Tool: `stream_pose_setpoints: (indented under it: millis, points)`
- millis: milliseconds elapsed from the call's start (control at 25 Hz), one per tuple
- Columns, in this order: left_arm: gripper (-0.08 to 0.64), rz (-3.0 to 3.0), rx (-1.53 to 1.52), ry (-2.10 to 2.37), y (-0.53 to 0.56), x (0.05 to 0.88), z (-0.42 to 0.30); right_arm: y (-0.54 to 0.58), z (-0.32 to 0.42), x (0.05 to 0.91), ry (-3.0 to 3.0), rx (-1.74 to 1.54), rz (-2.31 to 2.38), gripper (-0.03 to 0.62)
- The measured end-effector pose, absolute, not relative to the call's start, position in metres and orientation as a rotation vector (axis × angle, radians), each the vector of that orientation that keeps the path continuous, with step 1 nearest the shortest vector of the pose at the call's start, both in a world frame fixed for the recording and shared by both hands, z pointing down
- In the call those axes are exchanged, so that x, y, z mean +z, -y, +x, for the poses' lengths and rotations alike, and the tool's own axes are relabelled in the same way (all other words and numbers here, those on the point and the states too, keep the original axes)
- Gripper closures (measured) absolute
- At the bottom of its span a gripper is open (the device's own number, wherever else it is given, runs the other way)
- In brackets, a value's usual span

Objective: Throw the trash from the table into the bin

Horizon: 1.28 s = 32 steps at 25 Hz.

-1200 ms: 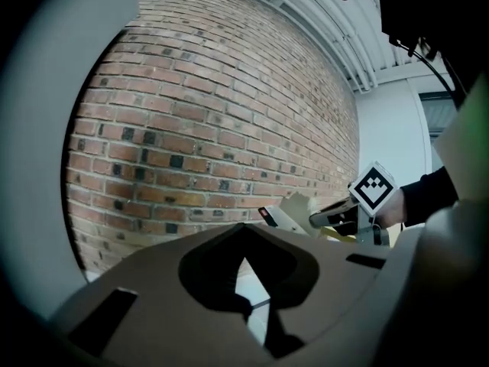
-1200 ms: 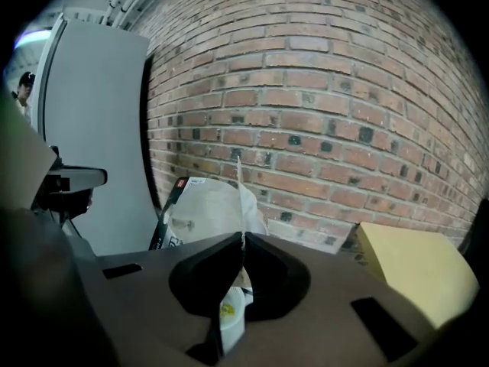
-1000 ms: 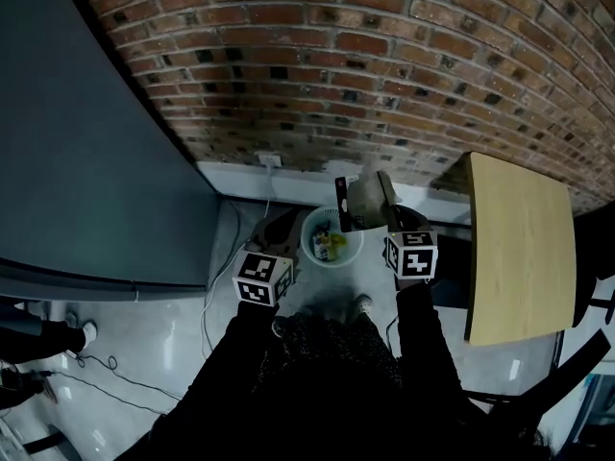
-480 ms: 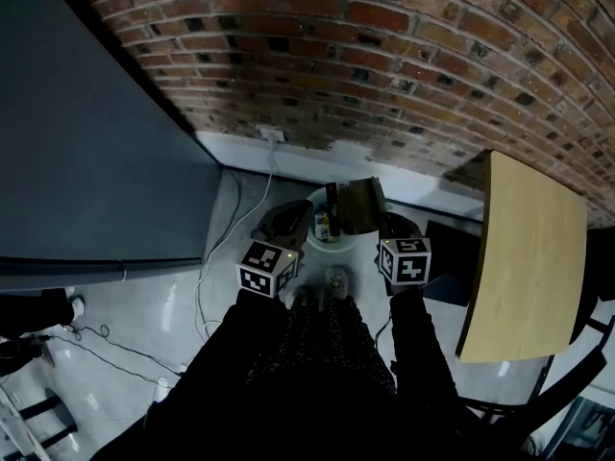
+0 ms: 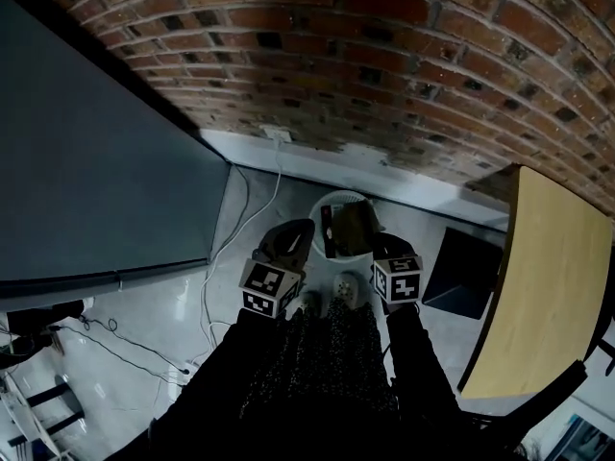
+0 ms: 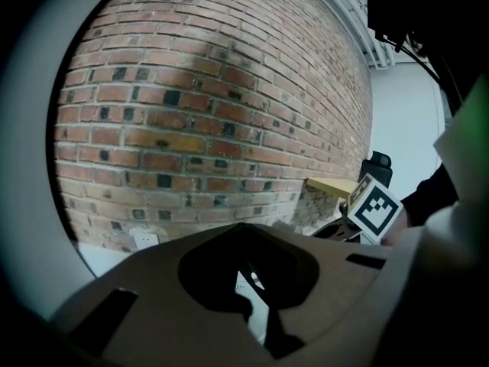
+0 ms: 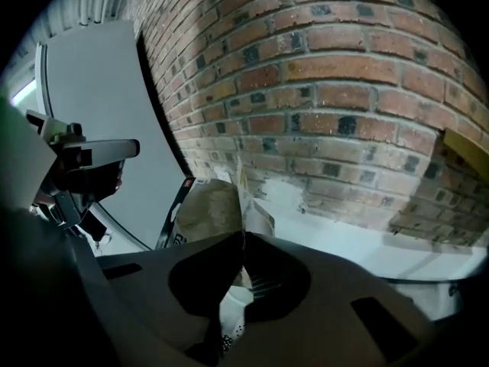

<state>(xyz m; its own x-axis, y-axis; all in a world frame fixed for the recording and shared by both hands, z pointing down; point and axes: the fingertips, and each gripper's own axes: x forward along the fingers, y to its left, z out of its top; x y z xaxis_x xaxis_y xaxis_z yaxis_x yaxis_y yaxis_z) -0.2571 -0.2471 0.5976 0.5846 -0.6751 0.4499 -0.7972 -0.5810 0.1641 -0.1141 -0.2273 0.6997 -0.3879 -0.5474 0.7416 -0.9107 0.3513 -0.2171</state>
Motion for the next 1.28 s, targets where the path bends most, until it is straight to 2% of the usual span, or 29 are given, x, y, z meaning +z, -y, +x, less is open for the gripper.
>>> stream_pose_setpoints:
  millis: [400,1080,1200,1280]
  points:
    - [0.554,2.398,0.555,1.159,0.247,0.683,-0.257,0.241,-0.117,0.781,1.986,0.912,1.253,0.580]
    - [0.555,2.401,0.560,1.104,0.267,0.754,-0.254,0.245,-0.141,0.880,1.953,0.992,1.190,0.574]
    - [0.554,2.401,0.551,1.104,0.266,0.752,-0.256,0.246,-0.145,0.881,1.957,0.968,1.176,0.495]
    - [0.554,2.404,0.551,1.101,0.265,0.749,-0.257,0.250,-0.147,0.874,1.980,0.955,1.186,0.466]
